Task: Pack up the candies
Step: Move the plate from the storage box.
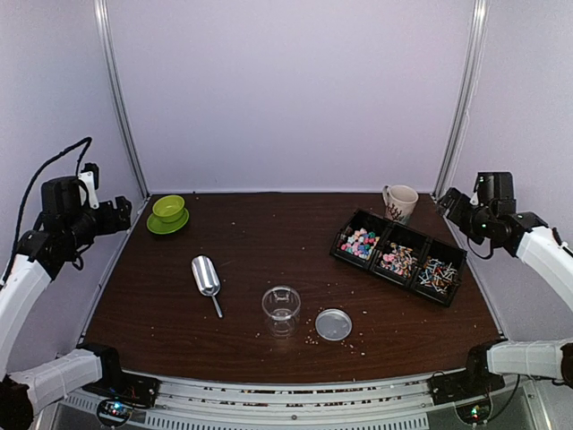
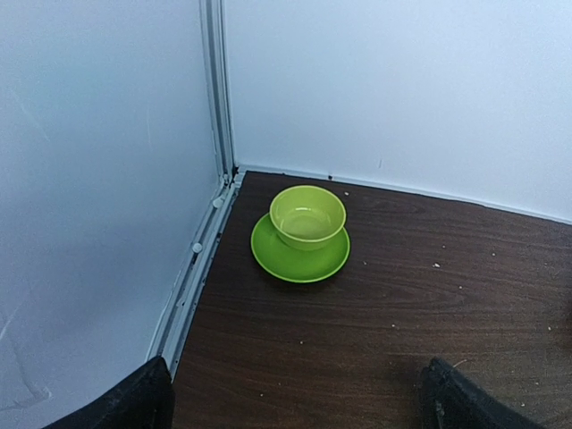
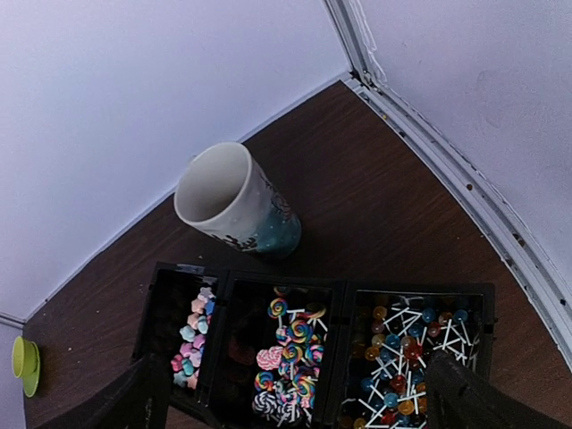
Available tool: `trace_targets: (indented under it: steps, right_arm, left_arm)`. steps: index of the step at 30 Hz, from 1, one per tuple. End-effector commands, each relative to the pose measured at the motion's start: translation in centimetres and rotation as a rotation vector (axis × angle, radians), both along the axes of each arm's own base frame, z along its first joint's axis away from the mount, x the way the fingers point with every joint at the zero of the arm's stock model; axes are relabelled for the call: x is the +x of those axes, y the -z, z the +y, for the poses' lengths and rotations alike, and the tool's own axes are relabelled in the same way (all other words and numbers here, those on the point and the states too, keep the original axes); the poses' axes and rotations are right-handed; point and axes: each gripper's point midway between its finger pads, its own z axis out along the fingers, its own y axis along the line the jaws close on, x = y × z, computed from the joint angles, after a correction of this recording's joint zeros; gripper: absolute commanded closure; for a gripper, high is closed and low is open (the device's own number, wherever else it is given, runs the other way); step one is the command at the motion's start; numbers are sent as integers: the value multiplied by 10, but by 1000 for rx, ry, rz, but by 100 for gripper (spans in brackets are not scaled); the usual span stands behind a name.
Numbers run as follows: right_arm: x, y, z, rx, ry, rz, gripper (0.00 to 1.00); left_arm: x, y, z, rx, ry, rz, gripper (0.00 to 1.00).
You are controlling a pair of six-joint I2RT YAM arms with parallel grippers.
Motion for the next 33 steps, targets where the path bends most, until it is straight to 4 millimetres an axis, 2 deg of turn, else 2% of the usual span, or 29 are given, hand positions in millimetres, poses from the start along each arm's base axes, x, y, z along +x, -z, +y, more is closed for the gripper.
trace_targets:
  steps: [1, 5, 10, 18, 25, 33]
  right_arm:
    - [8, 22, -9, -46, 64, 48, 0]
    - [19, 42, -8, -96, 77, 102, 0]
    - [32, 65, -1, -101, 68, 146, 6]
    - [53, 103, 27, -78, -18, 245, 17]
    - [54, 129, 36, -85, -35, 306, 19]
    - [48, 148, 46, -114, -80, 360, 28]
  left_arm:
    - [6, -23, 0, -1, 8, -67, 2]
    - [8, -20, -2, -5, 16, -57, 2]
    - [9, -18, -2, -8, 16, -48, 2]
    - [10, -17, -3, -10, 18, -44, 2]
    - [9, -18, -2, -7, 15, -47, 2]
    - [10, -17, -2, -8, 16, -46, 2]
